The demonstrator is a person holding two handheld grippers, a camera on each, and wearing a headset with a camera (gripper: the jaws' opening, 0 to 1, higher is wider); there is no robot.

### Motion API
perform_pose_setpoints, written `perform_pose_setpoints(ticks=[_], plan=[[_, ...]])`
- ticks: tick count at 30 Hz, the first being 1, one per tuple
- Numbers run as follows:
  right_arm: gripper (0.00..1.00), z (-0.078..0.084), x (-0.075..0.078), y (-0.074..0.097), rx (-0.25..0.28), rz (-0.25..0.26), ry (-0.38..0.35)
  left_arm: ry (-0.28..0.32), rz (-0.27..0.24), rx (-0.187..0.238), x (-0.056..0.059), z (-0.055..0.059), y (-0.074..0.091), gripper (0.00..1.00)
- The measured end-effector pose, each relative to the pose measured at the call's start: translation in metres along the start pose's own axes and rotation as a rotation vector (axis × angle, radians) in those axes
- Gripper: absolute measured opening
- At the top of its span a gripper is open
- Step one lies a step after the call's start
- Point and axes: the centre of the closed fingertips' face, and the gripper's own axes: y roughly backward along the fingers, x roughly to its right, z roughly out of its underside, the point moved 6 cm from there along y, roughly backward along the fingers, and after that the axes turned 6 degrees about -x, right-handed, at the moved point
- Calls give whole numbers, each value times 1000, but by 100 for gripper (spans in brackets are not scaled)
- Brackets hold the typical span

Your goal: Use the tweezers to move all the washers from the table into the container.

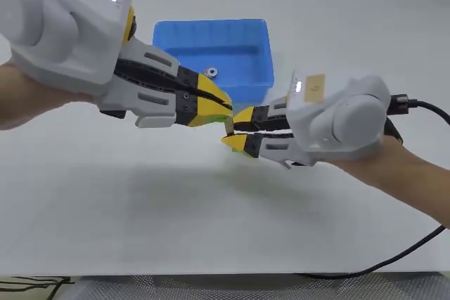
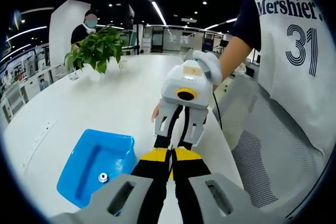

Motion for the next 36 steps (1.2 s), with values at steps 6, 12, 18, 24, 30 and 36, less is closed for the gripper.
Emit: perform_pose_setpoints(ticks=[6, 12, 18, 24, 30, 36], plan=[[11, -6, -2, 3, 14, -10, -3, -10, 8, -2, 2, -5, 5, 6], [11, -16, -2, 9, 49, -18, -9, -25, 2, 4, 3, -13, 16, 5], [11, -29, -4, 16, 68, -24, 17, -58, -5, 10, 8, -24, 29, 5], [11, -48, 2, 23, 86, -7, 58, -90, -29, 22, 7, -35, 44, 5], [11, -67, 14, 29, 106, 20, 90, -126, -57, 25, -1, -47, 58, 5], [11, -78, 26, 31, 112, 41, 117, -135, -72, 32, -14, -55, 67, 5]])
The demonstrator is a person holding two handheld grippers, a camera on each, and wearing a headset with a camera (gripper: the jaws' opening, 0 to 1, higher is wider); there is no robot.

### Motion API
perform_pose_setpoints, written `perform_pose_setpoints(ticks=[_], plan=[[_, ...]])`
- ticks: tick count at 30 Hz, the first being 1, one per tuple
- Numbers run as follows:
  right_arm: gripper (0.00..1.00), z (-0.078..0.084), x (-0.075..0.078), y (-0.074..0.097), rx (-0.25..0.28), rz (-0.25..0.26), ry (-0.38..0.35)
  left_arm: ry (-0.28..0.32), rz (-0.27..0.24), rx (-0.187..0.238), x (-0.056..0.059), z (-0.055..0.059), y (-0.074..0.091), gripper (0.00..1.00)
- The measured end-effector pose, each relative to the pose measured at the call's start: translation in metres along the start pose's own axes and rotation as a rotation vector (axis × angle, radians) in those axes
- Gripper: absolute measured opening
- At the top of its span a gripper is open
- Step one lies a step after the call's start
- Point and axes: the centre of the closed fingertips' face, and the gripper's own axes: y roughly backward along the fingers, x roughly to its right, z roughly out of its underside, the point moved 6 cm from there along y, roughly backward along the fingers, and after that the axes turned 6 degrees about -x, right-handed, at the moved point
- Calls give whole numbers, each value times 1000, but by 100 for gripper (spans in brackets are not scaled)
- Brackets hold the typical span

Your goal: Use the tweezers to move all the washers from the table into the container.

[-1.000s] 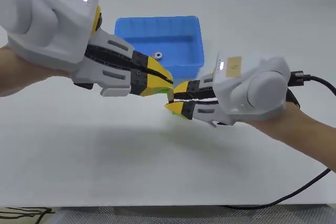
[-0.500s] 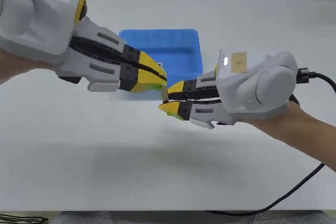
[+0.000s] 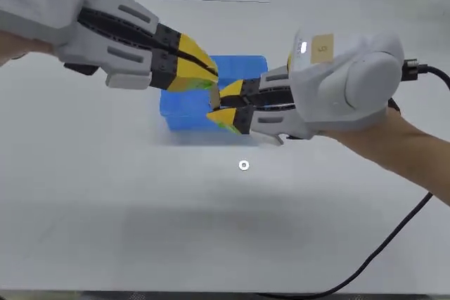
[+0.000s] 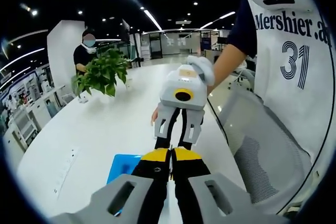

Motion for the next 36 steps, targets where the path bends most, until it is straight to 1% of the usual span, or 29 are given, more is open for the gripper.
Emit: perform_pose_setpoints(ticks=[3, 8, 10, 12, 17, 19, 23, 26, 30, 36], plan=[[11, -3, 7, -1, 2, 12, 5, -7, -9, 2, -7, -1, 1, 5], [11, -1, 21, -7, -5, 25, 9, -5, -17, 3, -22, 4, 1, 5], [11, 0, 25, -9, -6, 30, 9, -3, -18, 2, -26, 5, 0, 5], [11, 3, 31, -14, -8, 33, 4, 1, -18, 0, -31, 8, -2, 5], [11, 10, 42, -22, -20, 40, -6, 21, -29, 1, -45, 19, -7, 5], [11, 13, 46, -27, -25, 40, -9, 26, -33, -2, -48, 23, -9, 5], [11, 21, 52, -39, -48, 35, 2, 41, -39, -18, -54, 33, -13, 6], [11, 26, 54, -46, -62, 28, 1, 63, -42, -25, -59, 43, -17, 6], [11, 35, 58, -52, -70, 21, -23, 85, -43, -23, -64, 51, -22, 6], [11, 45, 59, -59, -88, 15, -42, 106, -37, -24, -68, 60, -30, 6]])
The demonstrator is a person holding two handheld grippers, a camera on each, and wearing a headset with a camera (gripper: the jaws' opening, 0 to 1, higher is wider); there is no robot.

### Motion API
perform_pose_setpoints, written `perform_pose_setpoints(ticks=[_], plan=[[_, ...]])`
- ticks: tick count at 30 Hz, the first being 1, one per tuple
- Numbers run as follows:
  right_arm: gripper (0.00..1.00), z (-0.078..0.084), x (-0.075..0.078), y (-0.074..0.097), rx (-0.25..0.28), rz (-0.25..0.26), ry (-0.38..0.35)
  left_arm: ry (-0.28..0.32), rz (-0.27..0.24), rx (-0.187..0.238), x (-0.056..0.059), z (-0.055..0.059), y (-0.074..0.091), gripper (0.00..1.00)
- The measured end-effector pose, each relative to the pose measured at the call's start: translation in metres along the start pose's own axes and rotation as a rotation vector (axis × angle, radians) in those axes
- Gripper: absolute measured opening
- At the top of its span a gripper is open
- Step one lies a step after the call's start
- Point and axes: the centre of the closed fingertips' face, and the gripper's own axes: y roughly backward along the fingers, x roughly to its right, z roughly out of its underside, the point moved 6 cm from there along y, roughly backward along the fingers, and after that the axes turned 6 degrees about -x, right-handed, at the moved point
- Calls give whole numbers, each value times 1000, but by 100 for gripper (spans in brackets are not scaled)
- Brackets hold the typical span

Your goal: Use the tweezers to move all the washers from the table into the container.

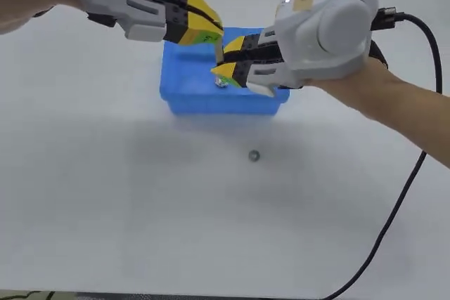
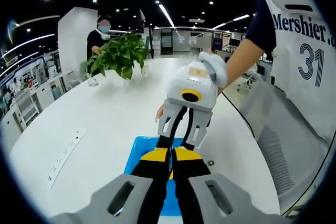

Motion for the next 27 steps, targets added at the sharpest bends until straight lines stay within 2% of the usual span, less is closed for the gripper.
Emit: perform_pose_setpoints(ticks=[8, 17, 27], plan=[[11, 6, 0, -4, -4, -4, -17, 18, 8, -2, -2, 6, -5, 6], [12, 6, -1, -3, -3, 4, -20, 14, 11, -4, -3, 5, -5, 6], [12, -2, -5, 7, 12, 17, -8, -5, 8, 4, 5, -6, 2, 6]])
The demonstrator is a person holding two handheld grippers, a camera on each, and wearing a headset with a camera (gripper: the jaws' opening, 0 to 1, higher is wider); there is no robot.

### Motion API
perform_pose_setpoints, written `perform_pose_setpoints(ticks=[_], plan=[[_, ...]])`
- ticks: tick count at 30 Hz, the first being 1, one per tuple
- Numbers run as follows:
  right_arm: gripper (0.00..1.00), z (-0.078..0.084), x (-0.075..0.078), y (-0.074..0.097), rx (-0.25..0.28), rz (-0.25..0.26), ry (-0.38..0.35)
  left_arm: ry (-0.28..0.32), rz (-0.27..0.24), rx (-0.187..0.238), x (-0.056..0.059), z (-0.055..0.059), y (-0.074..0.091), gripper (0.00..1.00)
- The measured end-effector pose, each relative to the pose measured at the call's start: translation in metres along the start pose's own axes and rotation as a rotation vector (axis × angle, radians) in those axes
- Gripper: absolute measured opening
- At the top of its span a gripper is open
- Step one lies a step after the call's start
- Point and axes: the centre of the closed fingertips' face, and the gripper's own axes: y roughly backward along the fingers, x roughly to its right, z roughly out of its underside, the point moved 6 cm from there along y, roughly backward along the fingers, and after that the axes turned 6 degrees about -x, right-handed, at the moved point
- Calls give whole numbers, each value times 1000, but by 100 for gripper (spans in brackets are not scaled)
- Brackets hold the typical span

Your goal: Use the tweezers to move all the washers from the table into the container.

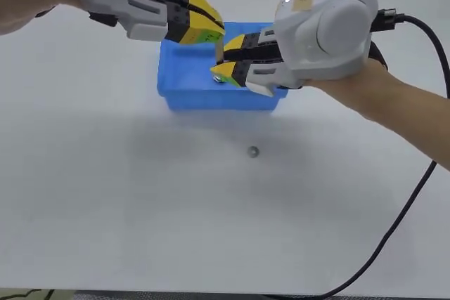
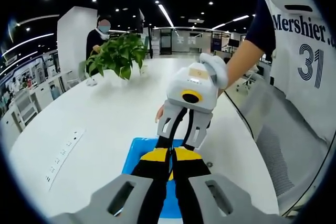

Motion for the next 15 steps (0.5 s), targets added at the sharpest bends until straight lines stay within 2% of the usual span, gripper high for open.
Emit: perform_pose_setpoints(ticks=[8, 15], plan=[[12, -7, -2, 14, 21, 26, 10, -21, -14, 14, 10, -16, 7, 6], [12, -15, -9, 33, 33, 51, 28, -44, -20, 29, 23, -32, 10, 6]])
